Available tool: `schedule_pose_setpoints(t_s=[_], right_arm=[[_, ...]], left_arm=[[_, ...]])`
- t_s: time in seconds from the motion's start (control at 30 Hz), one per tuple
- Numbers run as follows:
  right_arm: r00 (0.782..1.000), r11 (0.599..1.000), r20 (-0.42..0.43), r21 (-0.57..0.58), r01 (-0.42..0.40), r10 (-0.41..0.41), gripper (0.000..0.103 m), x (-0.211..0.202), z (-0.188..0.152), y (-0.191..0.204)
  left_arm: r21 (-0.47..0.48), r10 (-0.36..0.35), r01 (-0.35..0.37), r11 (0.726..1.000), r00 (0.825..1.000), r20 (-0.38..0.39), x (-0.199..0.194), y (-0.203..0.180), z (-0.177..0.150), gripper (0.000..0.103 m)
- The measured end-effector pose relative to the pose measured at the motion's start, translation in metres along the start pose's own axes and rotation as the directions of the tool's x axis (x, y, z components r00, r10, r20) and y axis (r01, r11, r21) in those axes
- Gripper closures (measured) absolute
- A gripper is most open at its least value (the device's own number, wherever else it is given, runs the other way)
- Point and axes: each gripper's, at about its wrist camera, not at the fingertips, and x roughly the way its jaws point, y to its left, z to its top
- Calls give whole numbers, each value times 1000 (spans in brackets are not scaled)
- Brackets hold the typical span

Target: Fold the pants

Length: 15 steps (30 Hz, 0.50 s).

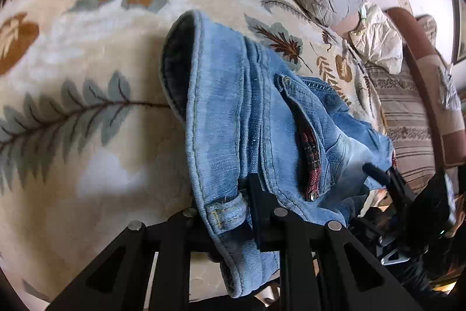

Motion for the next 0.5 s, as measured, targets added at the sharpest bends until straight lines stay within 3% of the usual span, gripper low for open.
schedule_pose_setpoints(t_s=[0.07, 0.13, 0.23, 0.37, 0.5], right_arm=[[1000, 1000, -8, 11, 3, -3, 17, 8, 8, 0], [997, 1000, -71, 27, 11, -9, 17, 28, 13, 0], [992, 994, -118, 109, -22, 35, 17, 50, 17, -5], [992, 976, -91, 209, -69, 90, 17, 62, 39, -11], [992, 978, -62, 184, -101, 114, 17, 77, 70, 7]], left_arm=[[37, 24, -25, 999, 999, 22, -6, -11, 5, 86], [65, 19, -24, 998, 997, 75, -25, -20, 12, 87], [94, 25, -38, 995, 991, 132, -45, -29, 22, 88], [119, 72, -95, 988, 981, 182, -70, -29, 36, 89], [91, 81, -104, 990, 969, 234, -101, -3, 44, 89]])
